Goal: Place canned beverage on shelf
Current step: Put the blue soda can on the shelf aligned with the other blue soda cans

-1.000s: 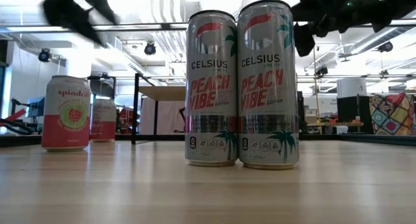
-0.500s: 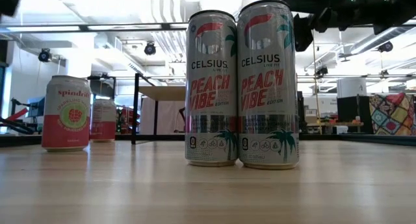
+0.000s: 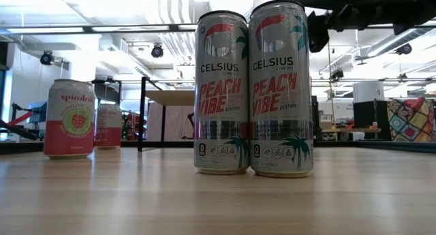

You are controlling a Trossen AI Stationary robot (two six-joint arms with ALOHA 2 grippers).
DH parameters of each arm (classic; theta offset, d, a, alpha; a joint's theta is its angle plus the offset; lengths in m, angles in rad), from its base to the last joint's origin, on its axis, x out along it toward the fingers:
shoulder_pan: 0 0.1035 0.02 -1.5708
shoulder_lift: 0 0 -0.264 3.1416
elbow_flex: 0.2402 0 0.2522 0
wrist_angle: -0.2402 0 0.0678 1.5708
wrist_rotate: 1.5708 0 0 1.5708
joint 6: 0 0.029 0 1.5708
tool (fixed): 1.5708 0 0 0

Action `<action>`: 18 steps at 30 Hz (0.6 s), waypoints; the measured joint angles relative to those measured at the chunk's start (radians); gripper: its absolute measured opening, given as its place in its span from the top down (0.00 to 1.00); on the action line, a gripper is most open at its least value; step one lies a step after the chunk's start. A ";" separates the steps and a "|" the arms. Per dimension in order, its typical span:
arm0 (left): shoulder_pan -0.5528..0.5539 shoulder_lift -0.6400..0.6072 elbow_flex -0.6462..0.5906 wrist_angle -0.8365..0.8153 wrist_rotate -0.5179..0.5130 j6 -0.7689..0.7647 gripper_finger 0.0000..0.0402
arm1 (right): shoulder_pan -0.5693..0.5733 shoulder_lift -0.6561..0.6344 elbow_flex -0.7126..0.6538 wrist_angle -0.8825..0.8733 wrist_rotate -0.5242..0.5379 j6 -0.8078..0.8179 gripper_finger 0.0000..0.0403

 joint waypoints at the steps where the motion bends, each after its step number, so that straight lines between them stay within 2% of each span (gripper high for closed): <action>1: -0.009 0.000 -0.009 0.001 0.000 -0.017 0.24 | 0.005 0.000 0.000 -0.003 0.000 0.000 0.37; 18: -0.026 -0.029 -0.225 0.181 -0.004 -0.038 0.24 | 0.044 0.001 -0.007 -0.027 0.001 0.021 0.37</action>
